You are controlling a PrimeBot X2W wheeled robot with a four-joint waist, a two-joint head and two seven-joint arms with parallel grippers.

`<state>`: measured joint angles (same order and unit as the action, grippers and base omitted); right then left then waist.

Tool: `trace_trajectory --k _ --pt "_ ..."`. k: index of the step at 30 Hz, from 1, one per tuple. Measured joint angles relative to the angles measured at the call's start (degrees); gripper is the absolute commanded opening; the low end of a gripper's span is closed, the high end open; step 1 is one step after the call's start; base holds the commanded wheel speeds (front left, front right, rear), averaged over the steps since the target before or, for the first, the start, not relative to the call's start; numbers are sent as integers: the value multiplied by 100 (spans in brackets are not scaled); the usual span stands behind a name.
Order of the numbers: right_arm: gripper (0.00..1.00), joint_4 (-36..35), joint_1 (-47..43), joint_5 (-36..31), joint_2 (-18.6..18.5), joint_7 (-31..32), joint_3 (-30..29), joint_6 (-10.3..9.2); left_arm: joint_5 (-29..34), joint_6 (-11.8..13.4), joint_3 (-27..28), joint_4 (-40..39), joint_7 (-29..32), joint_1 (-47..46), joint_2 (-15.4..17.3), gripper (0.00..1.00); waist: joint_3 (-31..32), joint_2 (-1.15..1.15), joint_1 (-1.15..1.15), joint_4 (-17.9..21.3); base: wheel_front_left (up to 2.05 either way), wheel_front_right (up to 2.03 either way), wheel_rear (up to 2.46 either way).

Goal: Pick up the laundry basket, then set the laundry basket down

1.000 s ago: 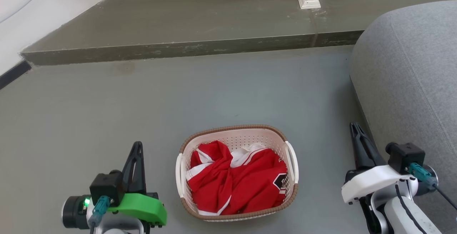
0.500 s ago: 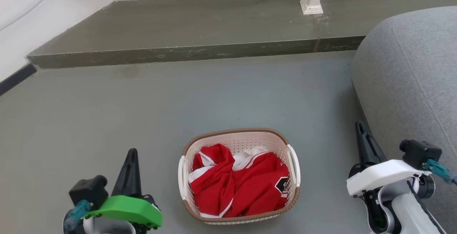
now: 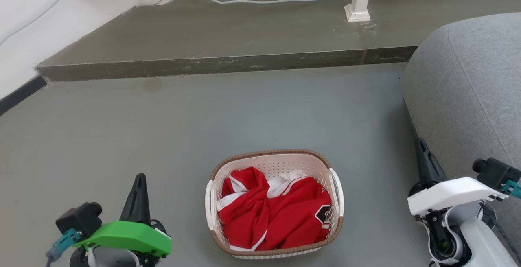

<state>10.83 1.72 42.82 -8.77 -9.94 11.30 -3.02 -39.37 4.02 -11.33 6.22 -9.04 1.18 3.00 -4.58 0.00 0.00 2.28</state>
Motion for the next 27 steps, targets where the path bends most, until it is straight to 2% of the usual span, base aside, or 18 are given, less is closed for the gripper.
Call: trace_trajectory --k 27 --pt "0 118 9 2073 122 508 -554 354 -2260 -386 372 257 422 -33 151 0 168 0 0 -88 0 0 0"
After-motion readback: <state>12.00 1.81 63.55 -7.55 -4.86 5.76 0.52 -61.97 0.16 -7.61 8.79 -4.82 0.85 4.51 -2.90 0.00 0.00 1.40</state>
